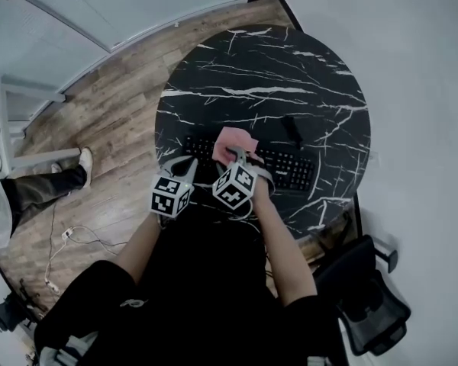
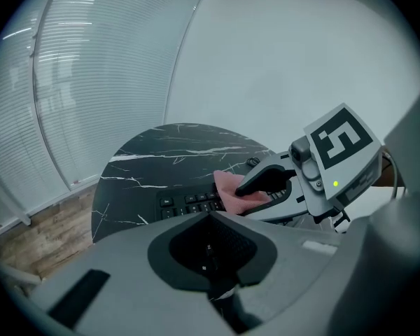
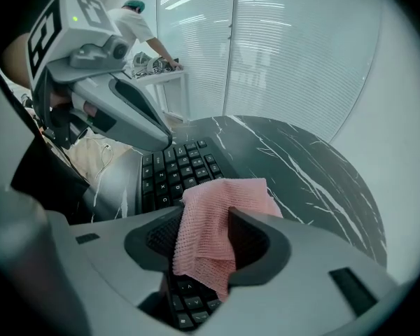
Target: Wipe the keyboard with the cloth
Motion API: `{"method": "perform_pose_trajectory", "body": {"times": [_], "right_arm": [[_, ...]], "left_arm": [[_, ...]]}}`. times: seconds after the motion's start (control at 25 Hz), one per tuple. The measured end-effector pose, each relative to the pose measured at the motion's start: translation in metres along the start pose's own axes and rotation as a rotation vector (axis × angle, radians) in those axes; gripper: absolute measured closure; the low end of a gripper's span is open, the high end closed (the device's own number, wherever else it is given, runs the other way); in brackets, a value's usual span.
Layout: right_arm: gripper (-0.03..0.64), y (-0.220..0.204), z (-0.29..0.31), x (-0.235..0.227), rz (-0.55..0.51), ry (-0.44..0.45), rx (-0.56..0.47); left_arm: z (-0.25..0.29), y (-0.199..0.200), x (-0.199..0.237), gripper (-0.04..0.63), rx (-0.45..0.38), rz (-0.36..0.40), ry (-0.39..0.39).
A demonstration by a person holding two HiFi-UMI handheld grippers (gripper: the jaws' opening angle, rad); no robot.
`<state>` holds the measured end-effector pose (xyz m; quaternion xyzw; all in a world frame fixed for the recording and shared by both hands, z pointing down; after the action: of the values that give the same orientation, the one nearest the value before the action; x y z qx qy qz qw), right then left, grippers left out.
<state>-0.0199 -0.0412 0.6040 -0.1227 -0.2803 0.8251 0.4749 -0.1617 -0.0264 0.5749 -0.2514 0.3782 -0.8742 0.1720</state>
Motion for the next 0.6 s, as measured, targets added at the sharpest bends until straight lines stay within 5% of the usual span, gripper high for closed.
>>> {"method": "perform_pose_trajectory", "body": {"times": [0.6], "right_arm": [[0.443,-0.038,-0.025,-0.015,0.046,-0.021,-0.005]], "left_arm": [[0.019,0.008,-0.039,0.597,0.019,0.046,-0.018]]}}
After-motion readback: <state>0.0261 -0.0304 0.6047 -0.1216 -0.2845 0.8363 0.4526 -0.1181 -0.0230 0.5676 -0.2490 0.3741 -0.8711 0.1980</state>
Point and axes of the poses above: the fingertips, and each gripper's own axes: z forward along the fingers, x to its left, y out of its top, the point moved 8 cm from there along -z, backward along the fingers, and after that the axes turned 10 degrees about -x, right-handed, at the moved point
